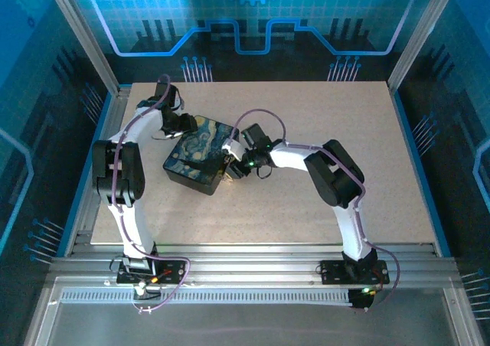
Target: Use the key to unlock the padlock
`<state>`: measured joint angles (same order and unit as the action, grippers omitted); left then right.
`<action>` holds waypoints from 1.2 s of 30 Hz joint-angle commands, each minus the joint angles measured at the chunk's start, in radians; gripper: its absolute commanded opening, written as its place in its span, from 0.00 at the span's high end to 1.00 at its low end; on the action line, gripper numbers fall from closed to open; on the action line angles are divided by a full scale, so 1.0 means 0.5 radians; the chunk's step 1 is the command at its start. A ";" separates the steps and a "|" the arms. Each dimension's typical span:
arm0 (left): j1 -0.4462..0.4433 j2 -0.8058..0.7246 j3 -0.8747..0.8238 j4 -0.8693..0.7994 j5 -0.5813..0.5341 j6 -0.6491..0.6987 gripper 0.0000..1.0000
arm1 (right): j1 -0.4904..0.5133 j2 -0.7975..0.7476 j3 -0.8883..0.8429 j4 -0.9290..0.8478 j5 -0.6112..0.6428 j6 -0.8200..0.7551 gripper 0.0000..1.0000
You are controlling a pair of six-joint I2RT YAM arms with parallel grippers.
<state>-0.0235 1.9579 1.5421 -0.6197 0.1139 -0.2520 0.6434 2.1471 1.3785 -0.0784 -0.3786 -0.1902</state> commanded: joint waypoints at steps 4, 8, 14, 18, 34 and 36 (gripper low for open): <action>-0.021 0.024 -0.051 -0.074 0.058 0.020 0.53 | -0.108 -0.207 -0.277 0.413 0.026 0.270 0.66; -0.020 0.020 -0.071 -0.067 0.058 0.016 0.53 | -0.134 -0.244 -0.296 0.463 -0.015 0.330 0.66; -0.020 0.014 -0.074 -0.075 0.060 0.019 0.53 | -0.149 -0.296 -0.271 0.479 -0.087 0.377 0.66; -0.032 0.017 -0.109 -0.069 0.062 0.019 0.54 | -0.160 -0.300 -0.223 0.455 -0.135 0.397 0.66; -0.039 0.011 -0.044 -0.072 0.129 -0.049 0.54 | -0.390 -0.221 -0.027 0.006 -0.580 0.575 0.41; -0.039 0.005 -0.042 -0.074 0.146 -0.071 0.54 | -0.414 -0.228 -0.135 0.220 -0.631 0.829 0.03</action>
<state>-0.0326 1.9553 1.5219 -0.5922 0.1482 -0.2646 0.4576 2.0308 1.3457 -0.0273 -0.5976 0.0452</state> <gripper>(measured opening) 0.460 0.696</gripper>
